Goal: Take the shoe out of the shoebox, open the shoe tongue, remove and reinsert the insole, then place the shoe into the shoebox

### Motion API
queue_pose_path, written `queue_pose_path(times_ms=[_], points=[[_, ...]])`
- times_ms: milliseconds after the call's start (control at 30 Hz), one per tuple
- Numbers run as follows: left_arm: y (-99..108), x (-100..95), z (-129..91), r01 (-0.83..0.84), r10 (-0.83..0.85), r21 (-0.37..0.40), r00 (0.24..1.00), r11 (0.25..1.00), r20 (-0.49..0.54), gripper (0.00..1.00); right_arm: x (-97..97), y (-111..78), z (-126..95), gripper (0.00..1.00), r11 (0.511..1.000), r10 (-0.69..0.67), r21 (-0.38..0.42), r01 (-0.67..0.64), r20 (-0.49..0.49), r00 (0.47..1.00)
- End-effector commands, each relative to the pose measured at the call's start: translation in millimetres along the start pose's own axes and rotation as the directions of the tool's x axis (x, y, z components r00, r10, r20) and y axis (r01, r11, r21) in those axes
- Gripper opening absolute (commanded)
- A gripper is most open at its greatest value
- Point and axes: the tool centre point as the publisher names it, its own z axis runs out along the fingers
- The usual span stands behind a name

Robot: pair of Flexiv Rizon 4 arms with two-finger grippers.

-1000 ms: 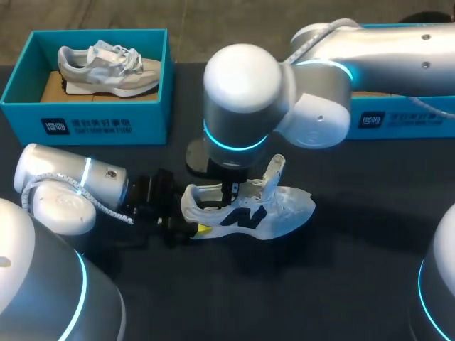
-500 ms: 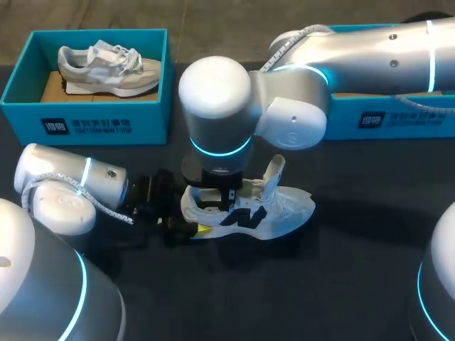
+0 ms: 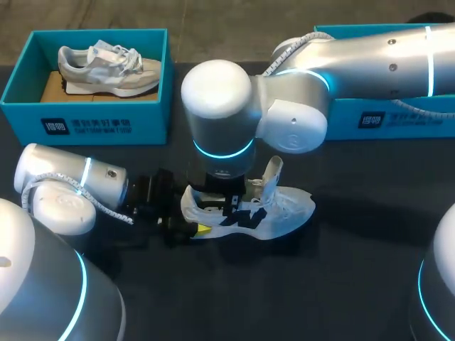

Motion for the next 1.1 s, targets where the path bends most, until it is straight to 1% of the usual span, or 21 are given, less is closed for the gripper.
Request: queue_pose_path(times_ms=[33,100,133,167,233,267,400,833,1100], points=[[4.1,-0.9,1.2,0.001,-0.001,-0.005,1.000,1.000,-0.002,0.00,-0.6,2.8,6.5,0.00,1.000,0.006,0.003,-0.006,0.000,1.000],[4.1,-0.9,1.2,0.001,-0.001,-0.005,1.000,1.000,-0.002,0.00,-1.5,3.2,7.9,0.02,1.000,0.009,0.004,-0.009,-0.001,1.000],[4.1,-0.9,1.2,0.001,-0.001,-0.005,1.000,1.000,-0.002,0.00,-2.0,3.3,8.4,0.14,1.000,0.010,0.004,-0.010,-0.001,1.000],[4.1,-0.9,1.2,0.001,-0.001,-0.005,1.000,1.000,-0.002,0.00,-2.5,3.6,8.8,0.22,1.000,0.009,0.003,-0.009,-0.002,1.000],[4.1,-0.9,1.2,0.001,-0.001,-0.005,1.000,1.000,-0.002,0.00,-3.5,4.4,9.0,0.29,1.000,0.008,0.000,-0.008,-0.003,1.000],[4.1,-0.9,1.2,0.001,-0.001,-0.005,1.000,1.000,-0.002,0.00,-3.9,4.9,9.0,0.35,1.000,0.005,-0.001,-0.005,-0.002,1.000],[4.1,-0.9,1.2,0.001,-0.001,-0.005,1.000,1.000,-0.002,0.00,-5.3,7.6,9.5,0.43,1.000,-0.010,-0.007,0.010,0.004,1.000],[4.1,-0.9,1.2,0.001,-0.001,-0.005,1.000,1.000,-0.002,0.00,-8.8,11.4,27.1,0.47,0.999,-0.034,-0.008,0.034,-0.025,0.999],[4.1,-0.9,1.2,0.001,-0.001,-0.005,1.000,1.000,-0.002,0.00,-4.8,16.1,40.4,0.47,0.996,-0.089,-0.006,0.088,-0.085,0.992]])
